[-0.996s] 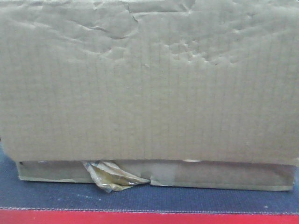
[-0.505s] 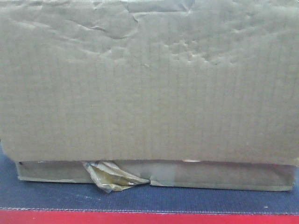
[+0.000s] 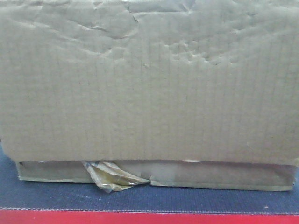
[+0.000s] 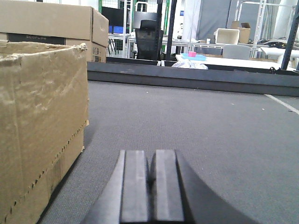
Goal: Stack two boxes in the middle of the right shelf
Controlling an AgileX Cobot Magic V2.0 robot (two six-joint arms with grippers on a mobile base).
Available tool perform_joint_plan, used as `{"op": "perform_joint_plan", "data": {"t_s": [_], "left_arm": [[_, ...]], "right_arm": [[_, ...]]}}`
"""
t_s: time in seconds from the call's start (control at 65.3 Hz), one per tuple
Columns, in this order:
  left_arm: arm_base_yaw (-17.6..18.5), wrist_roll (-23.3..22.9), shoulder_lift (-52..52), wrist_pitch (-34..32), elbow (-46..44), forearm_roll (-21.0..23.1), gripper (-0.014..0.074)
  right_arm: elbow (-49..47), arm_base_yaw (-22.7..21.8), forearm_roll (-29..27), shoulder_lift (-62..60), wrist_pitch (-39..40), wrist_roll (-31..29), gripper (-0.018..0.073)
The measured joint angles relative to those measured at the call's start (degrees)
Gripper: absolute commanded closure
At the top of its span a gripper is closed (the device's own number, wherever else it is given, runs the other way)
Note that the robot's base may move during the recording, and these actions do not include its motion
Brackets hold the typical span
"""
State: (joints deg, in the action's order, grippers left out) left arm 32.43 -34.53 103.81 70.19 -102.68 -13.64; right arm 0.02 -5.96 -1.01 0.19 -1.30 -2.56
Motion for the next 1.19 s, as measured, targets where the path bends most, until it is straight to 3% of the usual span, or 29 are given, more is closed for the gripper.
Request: {"op": "perform_joint_plan", "data": {"t_s": [0.153, 0.337, 0.521, 0.735, 0.842, 1.011, 1.195], "left_arm": [[0.0, 0.5, 0.0, 0.1, -5.8, 0.1, 0.0278], [0.0, 4.7, -0.9, -0.1, -14.7, 0.1, 0.0279], [-2.1, 8.0, -5.0, -0.1, -16.1, -0.4, 0.0279], [-8.8, 8.4, -8.2, 0.0, -10.3, -0.5, 0.0279], [-9.4, 8.6, -8.4, 0.1, -5.9, 0.2, 0.0279], [-9.4, 8.6, -8.4, 0.1, 0.1, 5.1, 0.0279], [-9.4, 8.6, -8.4, 0.1, 6.1, 5.1, 0.0279]], "right_arm": [[0.0, 0.0, 0.0, 0.0, 0.0, 0.0, 0.0721], [0.0, 0.0, 0.0, 0.0, 0.0, 0.0, 0.0721], [0.0, 0.0, 0.0, 0.0, 0.0, 0.0, 0.0721], [0.0, 0.0, 0.0, 0.0, 0.0, 0.0, 0.0721], [0.0, 0.0, 0.0, 0.0, 0.0, 0.0, 0.0721], [0.0, 0.0, 0.0, 0.0, 0.0, 0.0, 0.0721], [0.0, 0.0, 0.0, 0.0, 0.0, 0.0, 0.0721]]}}
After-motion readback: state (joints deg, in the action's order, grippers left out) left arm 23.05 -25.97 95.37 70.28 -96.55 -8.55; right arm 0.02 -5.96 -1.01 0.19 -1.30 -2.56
